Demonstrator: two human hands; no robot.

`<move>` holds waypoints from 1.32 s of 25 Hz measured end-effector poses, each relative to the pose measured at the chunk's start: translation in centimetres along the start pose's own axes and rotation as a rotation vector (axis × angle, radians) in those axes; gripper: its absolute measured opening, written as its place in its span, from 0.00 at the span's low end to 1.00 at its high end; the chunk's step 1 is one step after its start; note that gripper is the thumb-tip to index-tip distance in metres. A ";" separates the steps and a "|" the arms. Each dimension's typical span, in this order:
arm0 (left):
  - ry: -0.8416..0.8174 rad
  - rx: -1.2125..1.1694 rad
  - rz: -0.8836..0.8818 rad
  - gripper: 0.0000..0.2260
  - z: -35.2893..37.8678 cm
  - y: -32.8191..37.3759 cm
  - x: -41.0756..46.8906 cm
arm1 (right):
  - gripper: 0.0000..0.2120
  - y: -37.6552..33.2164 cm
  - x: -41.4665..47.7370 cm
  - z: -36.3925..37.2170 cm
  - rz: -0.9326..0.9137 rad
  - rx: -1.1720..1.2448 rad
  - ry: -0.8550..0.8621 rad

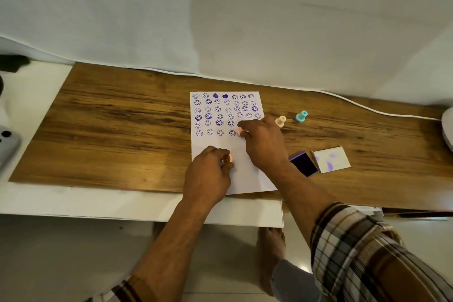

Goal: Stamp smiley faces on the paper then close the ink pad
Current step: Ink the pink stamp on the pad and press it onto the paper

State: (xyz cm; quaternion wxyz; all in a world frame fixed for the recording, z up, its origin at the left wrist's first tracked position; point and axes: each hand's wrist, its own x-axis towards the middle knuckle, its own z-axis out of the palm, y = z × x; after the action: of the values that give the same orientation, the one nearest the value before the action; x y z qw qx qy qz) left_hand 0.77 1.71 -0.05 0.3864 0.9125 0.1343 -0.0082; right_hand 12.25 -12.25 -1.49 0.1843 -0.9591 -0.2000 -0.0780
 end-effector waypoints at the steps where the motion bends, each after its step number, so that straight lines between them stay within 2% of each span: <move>1: -0.002 -0.005 -0.001 0.16 0.0 0.0 -0.1 | 0.15 0.0 -0.2 0.1 -0.008 -0.007 -0.007; 10: 0.027 -0.015 0.029 0.15 0.5 -0.1 -0.1 | 0.15 -0.1 0.3 -0.1 -0.015 -0.091 -0.126; 15: 0.018 0.025 0.044 0.14 0.2 0.6 -0.5 | 0.12 -1.0 1.4 -2.2 -0.071 -0.252 -0.236; 17: 0.031 -0.055 0.002 0.15 -0.1 0.4 -0.5 | 0.12 -1.2 0.8 -2.9 0.048 -0.053 -0.230; 18: 0.047 -0.172 -0.049 0.16 -0.2 0.5 -0.4 | 0.11 -1.1 0.0 -3.6 0.199 0.161 -0.140; 20: 0.045 -0.477 -0.169 0.14 -0.5 0.7 0.3 | 0.08 -0.7 -2.7 -5.4 0.529 0.659 0.145; 21: 0.015 -0.610 -0.215 0.12 -0.6 0.9 0.7 | 0.07 -0.4 -4.5 -6.3 0.644 0.790 0.234; 23: -0.058 -0.753 -0.253 0.11 -0.3 1.1 0.7 | 0.09 0.1 -8.2 -7.5 0.747 0.869 0.254; 27: -0.203 -0.857 -0.241 0.11 0.6 1.7 -0.2 | 0.11 -0.1 -10.9 -7.9 0.669 0.945 0.136; 33: -0.218 -0.879 -0.265 0.13 1.1 2.0 0.3 | 0.14 0.5 -9.5 -8.1 0.439 0.827 -0.001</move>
State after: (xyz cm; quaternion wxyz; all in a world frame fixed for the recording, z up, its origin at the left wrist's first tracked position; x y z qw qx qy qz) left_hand 1.66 -0.30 0.54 0.7435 0.6312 0.1990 -0.0955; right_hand 3.21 -19.14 3.64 0.5630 -0.8249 -0.0067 0.0495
